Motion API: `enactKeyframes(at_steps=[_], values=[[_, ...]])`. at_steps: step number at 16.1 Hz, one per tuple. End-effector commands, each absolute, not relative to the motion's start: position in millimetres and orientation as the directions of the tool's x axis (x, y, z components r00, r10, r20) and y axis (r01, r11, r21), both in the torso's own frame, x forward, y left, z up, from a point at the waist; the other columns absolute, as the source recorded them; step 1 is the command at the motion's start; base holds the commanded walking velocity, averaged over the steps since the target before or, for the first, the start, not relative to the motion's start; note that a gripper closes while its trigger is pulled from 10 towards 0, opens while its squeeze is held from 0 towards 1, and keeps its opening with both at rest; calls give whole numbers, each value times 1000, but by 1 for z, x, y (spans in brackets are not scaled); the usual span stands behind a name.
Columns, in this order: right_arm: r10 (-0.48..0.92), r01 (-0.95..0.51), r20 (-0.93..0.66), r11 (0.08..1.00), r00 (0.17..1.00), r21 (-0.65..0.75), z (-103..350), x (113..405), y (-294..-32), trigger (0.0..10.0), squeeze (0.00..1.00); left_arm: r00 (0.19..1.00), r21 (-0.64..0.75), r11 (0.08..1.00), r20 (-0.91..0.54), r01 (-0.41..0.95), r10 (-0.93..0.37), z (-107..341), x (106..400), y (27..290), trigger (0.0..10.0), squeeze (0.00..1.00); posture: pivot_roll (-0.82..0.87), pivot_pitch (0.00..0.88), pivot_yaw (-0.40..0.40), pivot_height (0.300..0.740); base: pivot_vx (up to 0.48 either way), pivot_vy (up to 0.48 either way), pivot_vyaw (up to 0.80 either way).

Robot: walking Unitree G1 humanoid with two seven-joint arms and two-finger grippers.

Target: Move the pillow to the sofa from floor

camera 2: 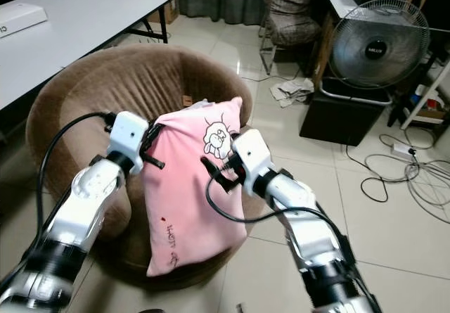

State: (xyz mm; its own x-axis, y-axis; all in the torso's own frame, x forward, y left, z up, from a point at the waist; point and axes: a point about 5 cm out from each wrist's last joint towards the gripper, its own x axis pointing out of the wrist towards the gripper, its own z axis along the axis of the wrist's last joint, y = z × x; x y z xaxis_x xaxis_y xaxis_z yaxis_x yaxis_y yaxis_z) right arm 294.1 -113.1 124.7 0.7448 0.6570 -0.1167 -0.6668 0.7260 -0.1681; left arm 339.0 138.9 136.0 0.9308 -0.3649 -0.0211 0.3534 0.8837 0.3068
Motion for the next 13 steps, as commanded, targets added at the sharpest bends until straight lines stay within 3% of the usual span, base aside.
enactKeyframes(at_steps=[1,4,6,10,13], values=[[675,-685,-118,709,728,-168,128,292,-112,10000,0,928,333,880,39,339,-372,152,346,138,10000,0,109,0,8,740,0,0,0],[670,-685,-143,707,728,-178,125,284,-116,10000,0,940,282,904,24,320,-340,152,363,138,10000,0,82,0,9,740,0,0,0],[672,-698,-188,697,716,-167,121,269,-121,10000,0,947,343,885,-40,314,-320,145,377,143,10000,0,30,0,9,740,0,0,0],[682,-719,-234,674,693,-166,121,249,-120,10000,0,978,448,871,-138,204,-158,134,385,169,10000,0,-51,0,13,740,0,0,0],[687,-745,-293,640,665,-188,120,236,-119,10000,0,987,513,853,-160,98,-17,140,391,192,10000,0,-113,52,5,740,0,0,0]])
